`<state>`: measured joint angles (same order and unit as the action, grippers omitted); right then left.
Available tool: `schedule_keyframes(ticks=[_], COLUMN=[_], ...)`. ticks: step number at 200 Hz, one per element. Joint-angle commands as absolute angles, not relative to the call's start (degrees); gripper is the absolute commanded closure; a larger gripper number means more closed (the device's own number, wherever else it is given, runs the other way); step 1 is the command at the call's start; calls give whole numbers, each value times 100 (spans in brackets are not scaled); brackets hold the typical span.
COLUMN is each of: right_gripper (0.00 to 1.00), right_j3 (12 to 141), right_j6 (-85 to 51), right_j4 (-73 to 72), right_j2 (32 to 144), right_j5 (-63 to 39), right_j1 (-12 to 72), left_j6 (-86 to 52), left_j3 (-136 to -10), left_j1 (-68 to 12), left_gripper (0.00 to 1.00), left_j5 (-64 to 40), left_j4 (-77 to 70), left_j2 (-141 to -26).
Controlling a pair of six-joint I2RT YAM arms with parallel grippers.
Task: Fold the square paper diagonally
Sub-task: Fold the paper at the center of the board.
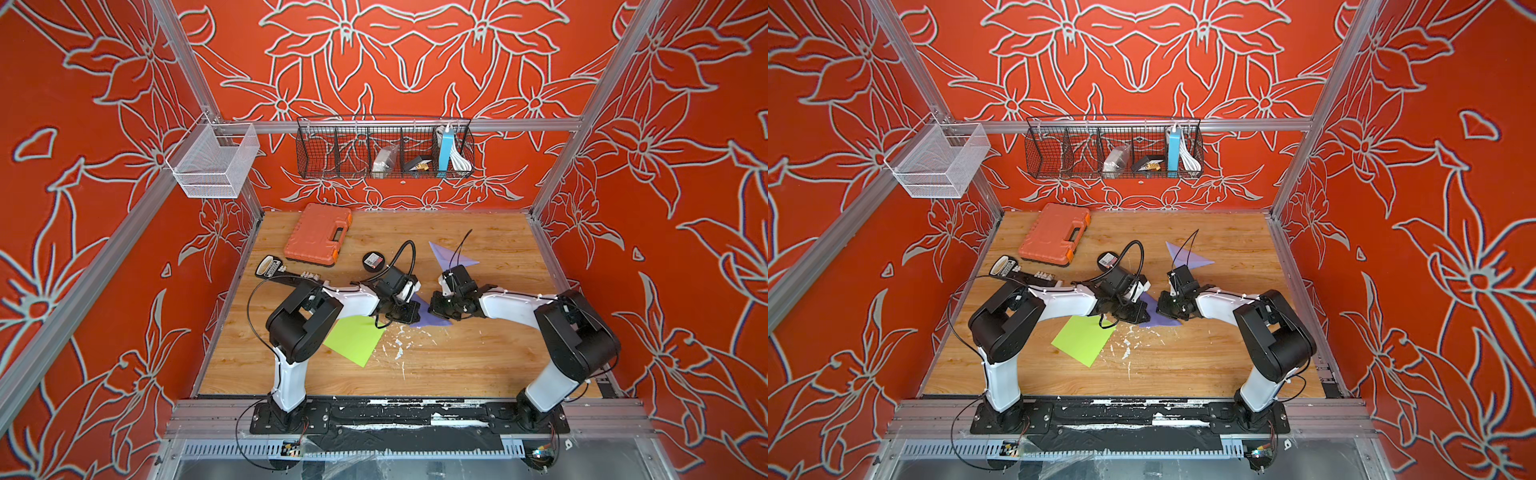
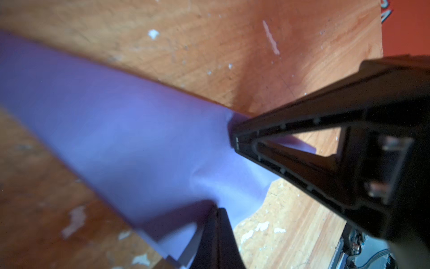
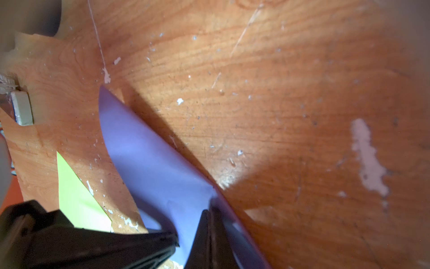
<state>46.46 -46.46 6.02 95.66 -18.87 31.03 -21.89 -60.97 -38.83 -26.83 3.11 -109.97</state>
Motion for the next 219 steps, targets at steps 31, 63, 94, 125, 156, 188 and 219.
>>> schedule_keyframes(ticks=[31,63,94,125,156,188,219], right_gripper=[100,100,100,100,100,100,100], right_j3=[4826,4799,4910,4885,4996,5051,5075], right_j6=[-4564,-4695,-4525,-4379,-4144,-3978,-3837], right_j4=[818,530,684,759,898,951,1019], right_j2=[10045,10179,10204,10074,10093,10175,10106], right_j5=[-1927,-2218,-2255,-2270,-2319,-2401,-2444], right_j1=[3140,3129,3129,3133,3133,3136,3138], left_j6=[-2232,-2260,-2344,-2401,-2676,-2938,-2926], left_j3=[-6167,-6247,-6172,-6048,-5599,-5506,-5961], left_j1=[-4064,-4107,-4116,-4105,-4104,-3991,-3829], left_gripper=[100,100,100,100,97,96,97], left_j5=[-2698,-2779,-3053,-2997,-2662,-2215,-1803], left_j4=[599,553,294,128,-175,99,789], left_j2=[-11194,-11358,-11314,-10920,-10148,-9654,-9624])
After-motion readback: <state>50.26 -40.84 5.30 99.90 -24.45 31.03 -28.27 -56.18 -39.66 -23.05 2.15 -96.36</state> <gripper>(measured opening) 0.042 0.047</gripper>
